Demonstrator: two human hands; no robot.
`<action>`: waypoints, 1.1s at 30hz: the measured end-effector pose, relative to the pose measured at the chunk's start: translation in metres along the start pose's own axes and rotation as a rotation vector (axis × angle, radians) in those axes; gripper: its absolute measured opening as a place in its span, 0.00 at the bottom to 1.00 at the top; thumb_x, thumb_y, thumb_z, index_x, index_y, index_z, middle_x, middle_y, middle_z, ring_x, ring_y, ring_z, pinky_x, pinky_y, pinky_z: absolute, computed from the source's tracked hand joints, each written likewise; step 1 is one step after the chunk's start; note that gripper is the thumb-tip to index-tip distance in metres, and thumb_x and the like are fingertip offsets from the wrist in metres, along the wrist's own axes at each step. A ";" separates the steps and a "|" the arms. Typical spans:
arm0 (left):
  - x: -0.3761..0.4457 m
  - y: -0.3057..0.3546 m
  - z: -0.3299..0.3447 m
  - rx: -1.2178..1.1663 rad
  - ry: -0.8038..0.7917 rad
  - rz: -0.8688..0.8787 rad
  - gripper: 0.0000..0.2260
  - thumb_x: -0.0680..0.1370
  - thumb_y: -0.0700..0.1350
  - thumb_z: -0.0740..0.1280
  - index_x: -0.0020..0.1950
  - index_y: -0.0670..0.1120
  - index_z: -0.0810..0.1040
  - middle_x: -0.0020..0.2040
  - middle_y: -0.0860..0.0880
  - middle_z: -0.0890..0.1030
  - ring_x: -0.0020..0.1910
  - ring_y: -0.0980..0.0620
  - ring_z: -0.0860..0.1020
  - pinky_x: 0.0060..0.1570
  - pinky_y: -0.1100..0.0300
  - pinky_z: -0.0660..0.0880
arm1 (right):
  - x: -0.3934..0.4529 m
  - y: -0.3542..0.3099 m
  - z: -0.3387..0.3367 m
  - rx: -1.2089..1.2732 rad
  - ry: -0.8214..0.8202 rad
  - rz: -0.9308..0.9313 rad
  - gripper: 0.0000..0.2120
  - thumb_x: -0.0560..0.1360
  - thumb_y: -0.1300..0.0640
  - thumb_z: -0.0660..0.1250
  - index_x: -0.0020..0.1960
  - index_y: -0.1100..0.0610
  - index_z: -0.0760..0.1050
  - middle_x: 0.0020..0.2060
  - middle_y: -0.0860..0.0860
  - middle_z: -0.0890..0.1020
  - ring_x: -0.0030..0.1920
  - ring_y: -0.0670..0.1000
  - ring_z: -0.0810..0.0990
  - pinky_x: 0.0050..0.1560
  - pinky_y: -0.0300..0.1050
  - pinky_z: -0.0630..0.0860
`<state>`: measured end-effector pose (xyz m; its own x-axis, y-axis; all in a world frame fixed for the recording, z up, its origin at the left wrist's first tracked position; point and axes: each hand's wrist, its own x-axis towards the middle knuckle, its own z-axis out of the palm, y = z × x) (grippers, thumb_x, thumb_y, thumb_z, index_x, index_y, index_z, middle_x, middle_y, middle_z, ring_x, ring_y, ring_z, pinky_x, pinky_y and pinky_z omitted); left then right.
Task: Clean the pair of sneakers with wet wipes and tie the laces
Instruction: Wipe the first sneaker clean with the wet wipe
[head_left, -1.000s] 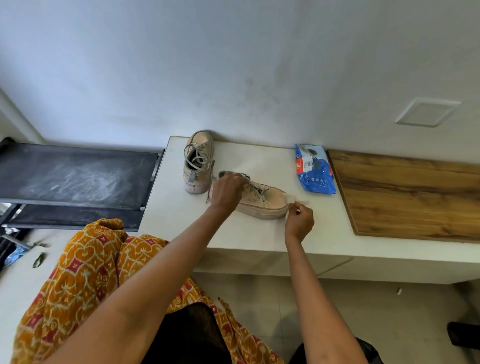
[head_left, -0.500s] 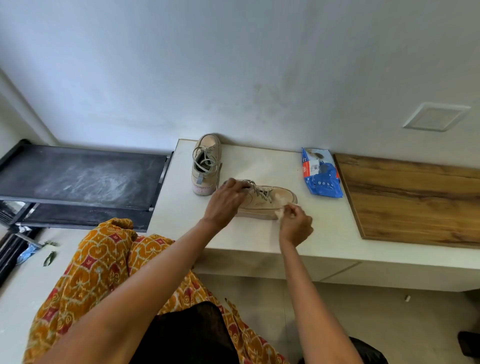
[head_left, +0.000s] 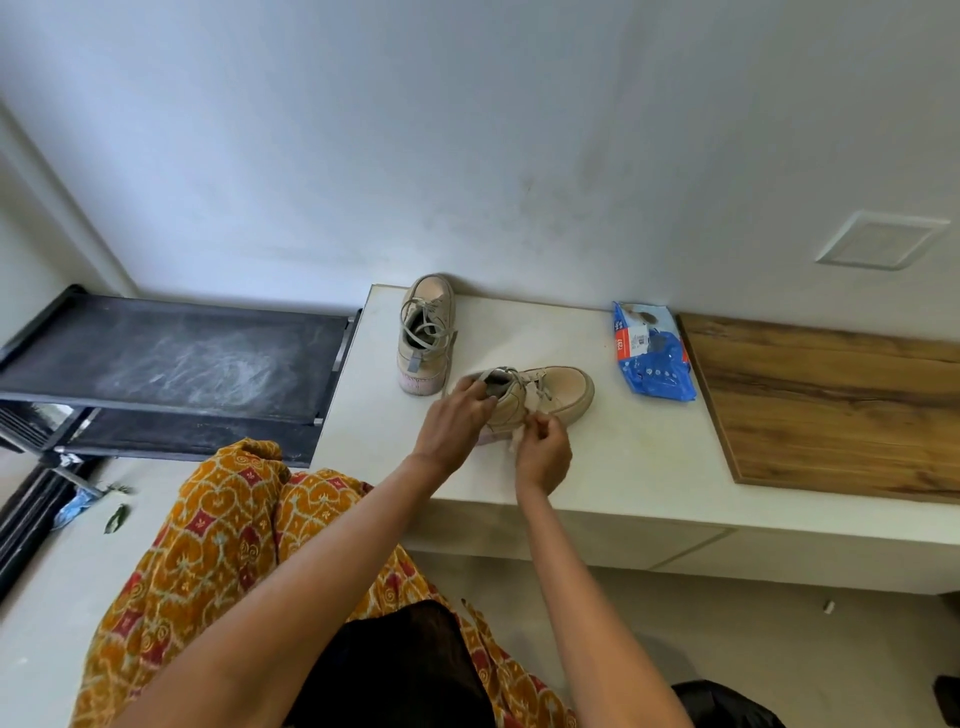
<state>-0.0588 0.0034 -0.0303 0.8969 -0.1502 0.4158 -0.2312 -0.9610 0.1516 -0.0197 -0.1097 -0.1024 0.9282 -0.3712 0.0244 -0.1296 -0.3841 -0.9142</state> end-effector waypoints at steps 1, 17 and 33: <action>-0.001 -0.002 0.001 -0.005 -0.015 -0.006 0.16 0.61 0.33 0.78 0.46 0.43 0.83 0.43 0.46 0.81 0.47 0.45 0.81 0.22 0.60 0.73 | 0.008 0.002 -0.004 -0.004 0.005 0.024 0.06 0.77 0.56 0.65 0.49 0.56 0.80 0.46 0.52 0.83 0.47 0.53 0.80 0.41 0.41 0.71; 0.027 0.028 0.007 0.108 -0.217 -0.084 0.10 0.79 0.40 0.60 0.55 0.41 0.79 0.53 0.46 0.78 0.57 0.45 0.75 0.43 0.56 0.71 | 0.012 0.003 0.008 -0.125 0.032 -0.019 0.08 0.76 0.56 0.64 0.49 0.54 0.81 0.44 0.54 0.84 0.45 0.55 0.81 0.47 0.48 0.76; 0.000 -0.021 0.010 -0.193 -0.063 -0.037 0.05 0.72 0.38 0.72 0.47 0.43 0.84 0.37 0.45 0.76 0.36 0.46 0.74 0.25 0.55 0.72 | 0.056 -0.019 -0.005 -0.117 -0.185 0.058 0.13 0.77 0.60 0.63 0.59 0.60 0.79 0.56 0.56 0.82 0.56 0.55 0.79 0.49 0.38 0.70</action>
<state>-0.0500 0.0210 -0.0426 0.9265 -0.1359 0.3508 -0.2603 -0.9049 0.3369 0.0332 -0.1277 -0.0819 0.9648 -0.2386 -0.1109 -0.2140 -0.4665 -0.8583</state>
